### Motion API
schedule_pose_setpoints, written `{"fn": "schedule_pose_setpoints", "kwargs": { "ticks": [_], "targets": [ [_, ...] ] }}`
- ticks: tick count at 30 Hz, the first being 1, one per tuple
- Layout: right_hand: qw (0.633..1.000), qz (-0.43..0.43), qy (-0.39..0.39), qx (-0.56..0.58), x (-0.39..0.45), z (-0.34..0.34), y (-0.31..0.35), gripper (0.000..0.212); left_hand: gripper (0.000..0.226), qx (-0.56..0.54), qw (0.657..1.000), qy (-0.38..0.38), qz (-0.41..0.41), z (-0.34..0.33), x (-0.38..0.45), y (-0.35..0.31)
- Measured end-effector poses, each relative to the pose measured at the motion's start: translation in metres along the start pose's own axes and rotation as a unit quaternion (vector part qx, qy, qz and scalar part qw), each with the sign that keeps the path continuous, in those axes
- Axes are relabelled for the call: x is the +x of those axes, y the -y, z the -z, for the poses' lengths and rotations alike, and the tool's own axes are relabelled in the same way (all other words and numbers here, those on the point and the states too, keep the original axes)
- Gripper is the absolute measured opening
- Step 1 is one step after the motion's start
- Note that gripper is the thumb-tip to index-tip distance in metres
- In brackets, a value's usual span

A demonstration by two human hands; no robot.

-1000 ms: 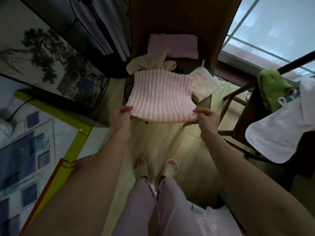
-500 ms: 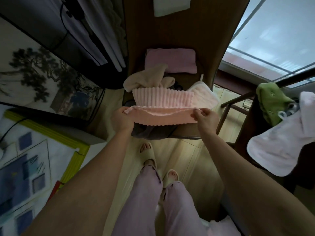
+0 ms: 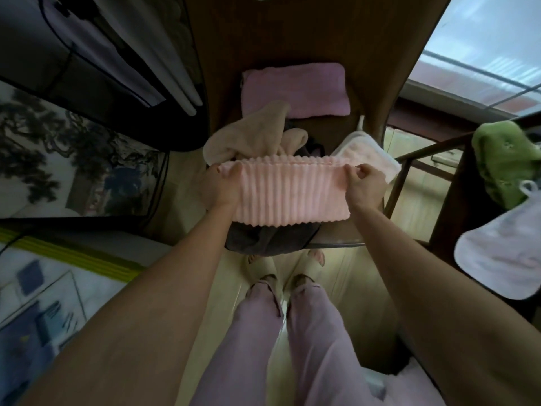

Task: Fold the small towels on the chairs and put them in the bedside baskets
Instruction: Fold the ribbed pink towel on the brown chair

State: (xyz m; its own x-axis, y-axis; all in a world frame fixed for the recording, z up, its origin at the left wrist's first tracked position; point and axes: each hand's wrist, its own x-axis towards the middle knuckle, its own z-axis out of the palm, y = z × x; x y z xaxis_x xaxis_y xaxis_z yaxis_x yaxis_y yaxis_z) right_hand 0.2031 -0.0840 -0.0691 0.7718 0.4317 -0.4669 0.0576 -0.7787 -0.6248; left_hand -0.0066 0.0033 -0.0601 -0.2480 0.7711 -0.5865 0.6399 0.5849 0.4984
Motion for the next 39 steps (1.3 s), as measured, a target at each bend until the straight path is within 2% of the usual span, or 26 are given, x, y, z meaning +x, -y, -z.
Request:
{"fn": "schedule_pose_setpoints", "kwargs": {
  "ticks": [2, 4, 7, 10, 13, 15, 17, 19, 23, 27, 33, 36, 39],
  "targets": [
    [0.999, 0.014, 0.012, -0.031, 0.007, -0.007, -0.004, 0.022, 0.024, -0.018, 1.000, -0.002, -0.008, -0.007, 0.009, 0.003],
    [0.993, 0.065, 0.012, -0.097, 0.011, -0.013, -0.010, 0.023, 0.026, -0.019, 1.000, -0.013, -0.014, -0.012, 0.014, 0.006],
    [0.963, 0.169, 0.018, -0.207, 0.010, -0.016, -0.018, 0.028, 0.029, -0.005, 0.998, -0.039, -0.051, -0.019, 0.014, 0.013],
    [0.935, 0.276, 0.064, -0.214, 0.007, -0.021, -0.020, 0.027, 0.030, 0.088, 0.970, -0.082, -0.213, -0.022, 0.015, 0.022],
    [0.909, 0.331, 0.105, -0.232, 0.006, -0.026, -0.020, 0.029, 0.028, 0.184, 0.912, -0.043, -0.364, -0.026, 0.015, 0.025],
    [0.896, 0.344, 0.116, -0.254, 0.007, -0.028, -0.018, 0.034, 0.030, 0.213, 0.885, -0.006, -0.414, -0.030, 0.015, 0.024],
    [0.887, 0.349, 0.125, -0.275, 0.010, -0.029, -0.016, 0.038, 0.030, 0.216, 0.874, 0.002, -0.436, -0.032, 0.015, 0.023],
    [0.890, 0.339, 0.127, -0.279, 0.013, -0.030, -0.018, 0.036, 0.027, 0.212, 0.869, -0.010, -0.446, -0.033, 0.016, 0.021],
    [0.921, 0.289, 0.111, -0.237, 0.016, -0.026, -0.019, 0.027, 0.019, 0.209, 0.870, -0.003, -0.446, -0.030, 0.015, 0.016],
    [0.906, 0.310, 0.085, -0.275, 0.015, -0.016, -0.023, 0.027, 0.015, 0.181, 0.890, 0.031, -0.417, -0.027, 0.010, 0.013],
    [0.929, 0.272, 0.070, -0.239, 0.015, -0.024, -0.012, 0.026, 0.013, 0.154, 0.902, 0.027, -0.402, -0.028, 0.007, -0.006],
    [0.922, 0.281, 0.057, -0.259, 0.022, -0.032, -0.008, 0.026, 0.014, 0.197, 0.901, -0.001, -0.387, -0.035, 0.015, -0.008],
    [0.904, 0.306, 0.070, -0.291, 0.028, -0.034, -0.009, 0.033, 0.023, 0.246, 0.889, 0.017, -0.385, -0.041, 0.020, -0.007]
  ]
}}
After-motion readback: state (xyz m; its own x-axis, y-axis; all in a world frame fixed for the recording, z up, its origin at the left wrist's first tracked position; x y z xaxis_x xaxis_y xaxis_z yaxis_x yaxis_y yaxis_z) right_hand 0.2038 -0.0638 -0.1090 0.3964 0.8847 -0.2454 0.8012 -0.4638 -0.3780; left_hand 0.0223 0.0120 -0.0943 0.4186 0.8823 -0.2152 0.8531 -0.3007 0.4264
